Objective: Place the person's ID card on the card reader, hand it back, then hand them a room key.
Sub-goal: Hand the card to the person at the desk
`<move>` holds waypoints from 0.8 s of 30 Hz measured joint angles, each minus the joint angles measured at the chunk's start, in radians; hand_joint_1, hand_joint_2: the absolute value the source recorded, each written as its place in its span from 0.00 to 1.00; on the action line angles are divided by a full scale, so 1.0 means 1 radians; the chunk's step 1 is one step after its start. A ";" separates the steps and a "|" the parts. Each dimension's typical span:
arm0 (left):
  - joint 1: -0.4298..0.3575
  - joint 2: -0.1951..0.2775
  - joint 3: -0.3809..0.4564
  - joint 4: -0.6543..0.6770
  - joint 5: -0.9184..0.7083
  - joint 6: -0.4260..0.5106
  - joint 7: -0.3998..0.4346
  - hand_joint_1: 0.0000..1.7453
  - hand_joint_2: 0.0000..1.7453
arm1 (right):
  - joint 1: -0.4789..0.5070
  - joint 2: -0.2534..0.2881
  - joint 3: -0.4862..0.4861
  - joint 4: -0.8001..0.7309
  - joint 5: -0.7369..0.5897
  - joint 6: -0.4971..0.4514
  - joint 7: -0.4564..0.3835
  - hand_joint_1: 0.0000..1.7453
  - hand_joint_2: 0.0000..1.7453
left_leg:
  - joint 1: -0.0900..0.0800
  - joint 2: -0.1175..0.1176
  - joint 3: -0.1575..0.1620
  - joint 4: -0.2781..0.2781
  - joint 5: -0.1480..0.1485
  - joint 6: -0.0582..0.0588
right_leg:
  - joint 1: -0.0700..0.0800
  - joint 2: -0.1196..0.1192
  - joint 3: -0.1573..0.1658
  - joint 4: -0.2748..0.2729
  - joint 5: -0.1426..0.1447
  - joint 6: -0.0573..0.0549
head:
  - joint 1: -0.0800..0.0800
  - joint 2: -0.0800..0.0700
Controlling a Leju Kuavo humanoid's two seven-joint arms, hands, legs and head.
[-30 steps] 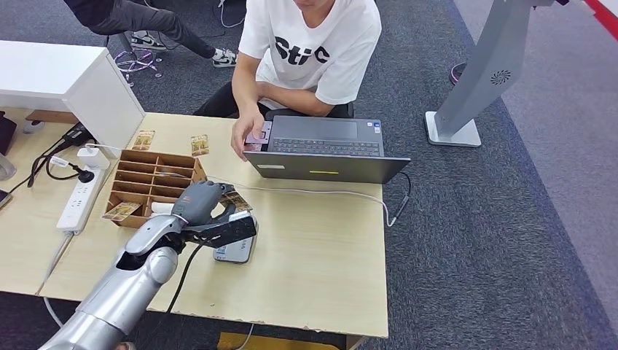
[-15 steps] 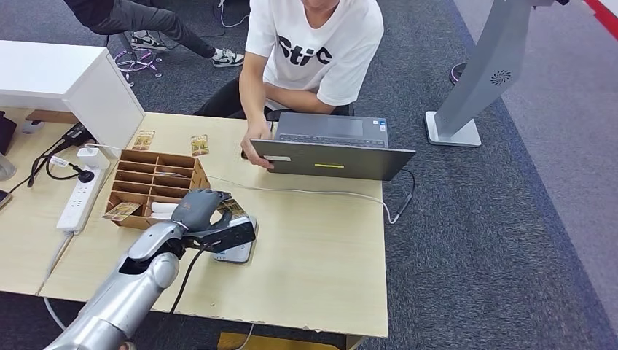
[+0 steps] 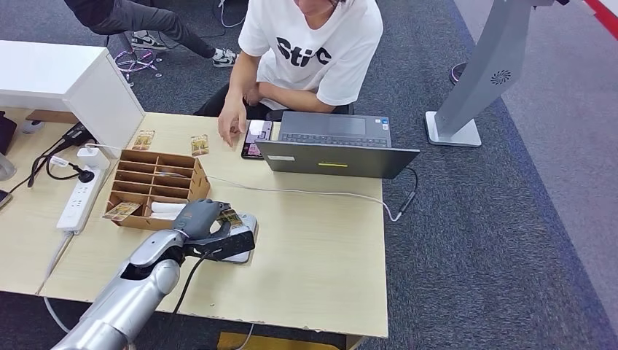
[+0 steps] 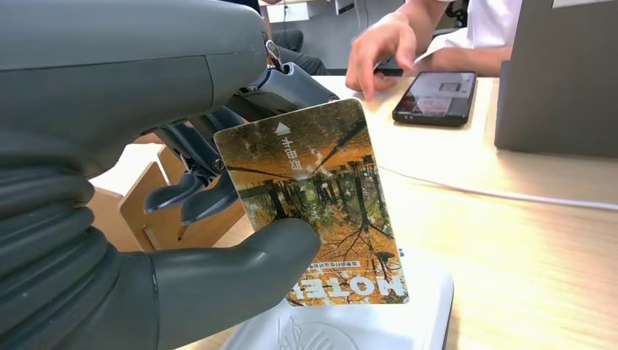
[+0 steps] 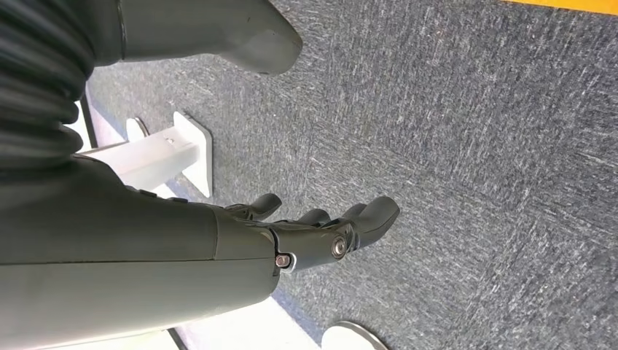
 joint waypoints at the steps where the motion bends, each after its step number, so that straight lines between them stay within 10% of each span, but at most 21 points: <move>1: 0.001 0.000 0.000 0.002 -0.001 -0.001 -0.001 1.00 1.00 | 0.000 0.000 0.000 0.000 0.000 0.000 0.000 0.00 1.00 | 0.000 0.000 0.000 0.000 0.000 0.000 | 0.000 0.000 0.000 0.000 0.000 0.000 | 0.000 0.000; 24: 0.007 0.017 0.000 0.036 -0.008 -0.009 -0.014 1.00 1.00 | 0.000 0.005 0.002 0.000 0.015 0.000 0.008 0.00 1.00 | 0.000 0.000 0.000 0.000 0.000 0.000 | 0.000 0.000 0.001 0.000 0.000 0.000 | 0.000 0.000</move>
